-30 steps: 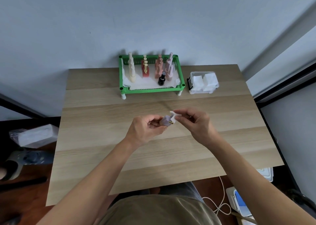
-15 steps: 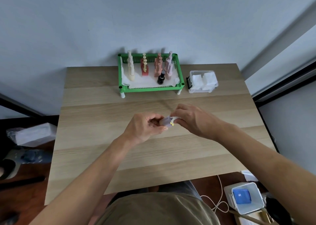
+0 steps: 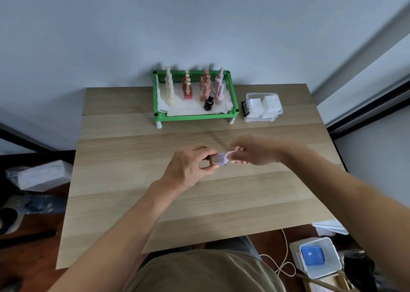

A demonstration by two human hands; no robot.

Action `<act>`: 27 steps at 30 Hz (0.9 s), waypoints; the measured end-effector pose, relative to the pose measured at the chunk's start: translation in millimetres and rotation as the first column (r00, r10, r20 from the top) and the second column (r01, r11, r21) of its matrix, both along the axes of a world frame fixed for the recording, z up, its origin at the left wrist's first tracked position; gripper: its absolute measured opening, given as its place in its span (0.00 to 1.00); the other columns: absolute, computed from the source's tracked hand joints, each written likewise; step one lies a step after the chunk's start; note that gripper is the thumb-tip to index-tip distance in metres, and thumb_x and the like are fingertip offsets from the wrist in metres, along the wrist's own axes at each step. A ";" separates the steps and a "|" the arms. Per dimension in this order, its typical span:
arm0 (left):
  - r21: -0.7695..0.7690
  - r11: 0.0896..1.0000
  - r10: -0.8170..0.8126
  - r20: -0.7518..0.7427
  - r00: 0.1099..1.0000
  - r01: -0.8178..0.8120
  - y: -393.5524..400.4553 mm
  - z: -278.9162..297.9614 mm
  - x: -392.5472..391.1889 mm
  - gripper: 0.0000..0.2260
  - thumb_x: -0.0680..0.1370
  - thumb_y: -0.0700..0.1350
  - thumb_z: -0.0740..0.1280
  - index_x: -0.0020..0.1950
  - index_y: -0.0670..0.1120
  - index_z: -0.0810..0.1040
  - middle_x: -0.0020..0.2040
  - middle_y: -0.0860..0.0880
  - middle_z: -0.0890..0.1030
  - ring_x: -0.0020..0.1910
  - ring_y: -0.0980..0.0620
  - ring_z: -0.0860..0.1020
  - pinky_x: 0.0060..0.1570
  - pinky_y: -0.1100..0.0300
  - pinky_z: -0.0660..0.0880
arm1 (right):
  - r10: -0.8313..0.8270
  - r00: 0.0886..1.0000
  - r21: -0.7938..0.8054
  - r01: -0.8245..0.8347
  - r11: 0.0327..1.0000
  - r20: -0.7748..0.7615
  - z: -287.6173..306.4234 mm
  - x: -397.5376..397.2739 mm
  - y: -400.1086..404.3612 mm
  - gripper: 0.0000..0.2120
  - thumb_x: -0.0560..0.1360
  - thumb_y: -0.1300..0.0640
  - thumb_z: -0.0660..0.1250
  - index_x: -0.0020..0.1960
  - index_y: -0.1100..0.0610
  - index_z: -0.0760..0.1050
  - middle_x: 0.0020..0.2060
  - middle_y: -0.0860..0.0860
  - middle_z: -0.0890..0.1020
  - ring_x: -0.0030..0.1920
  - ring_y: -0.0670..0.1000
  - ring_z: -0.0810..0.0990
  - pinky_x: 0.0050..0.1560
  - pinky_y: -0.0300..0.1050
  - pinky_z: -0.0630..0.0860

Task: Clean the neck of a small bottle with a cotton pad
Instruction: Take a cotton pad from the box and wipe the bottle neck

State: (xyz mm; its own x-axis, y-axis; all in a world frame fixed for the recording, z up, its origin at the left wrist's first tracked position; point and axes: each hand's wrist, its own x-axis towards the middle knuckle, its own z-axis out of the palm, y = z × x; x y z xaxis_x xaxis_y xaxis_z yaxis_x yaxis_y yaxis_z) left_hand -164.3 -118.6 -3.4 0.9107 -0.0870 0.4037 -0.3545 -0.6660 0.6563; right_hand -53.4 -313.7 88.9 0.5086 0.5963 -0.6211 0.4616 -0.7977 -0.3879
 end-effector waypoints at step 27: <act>-0.395 0.899 0.067 -0.306 0.950 -0.191 -10.6 -8.9 -2.8 0.14 0.69 0.51 0.81 0.53 0.54 0.84 0.47 0.58 0.88 0.45 0.61 0.86 0.48 0.64 0.83 | -0.679 0.607 0.582 0.749 0.316 -0.413 -46.2 -58.0 -9.9 0.09 0.73 0.48 0.76 0.51 0.50 0.87 0.43 0.51 0.88 0.41 0.45 0.82 0.46 0.41 0.80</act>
State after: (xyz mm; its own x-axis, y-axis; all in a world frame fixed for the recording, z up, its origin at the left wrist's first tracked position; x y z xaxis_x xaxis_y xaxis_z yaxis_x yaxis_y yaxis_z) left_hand -167.2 -129.2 -12.4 0.9818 0.1581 0.1051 -0.0463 -0.3375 0.9402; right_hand -111.5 -323.6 42.7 0.9199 0.2548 -0.2979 -0.2147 -0.3085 -0.9267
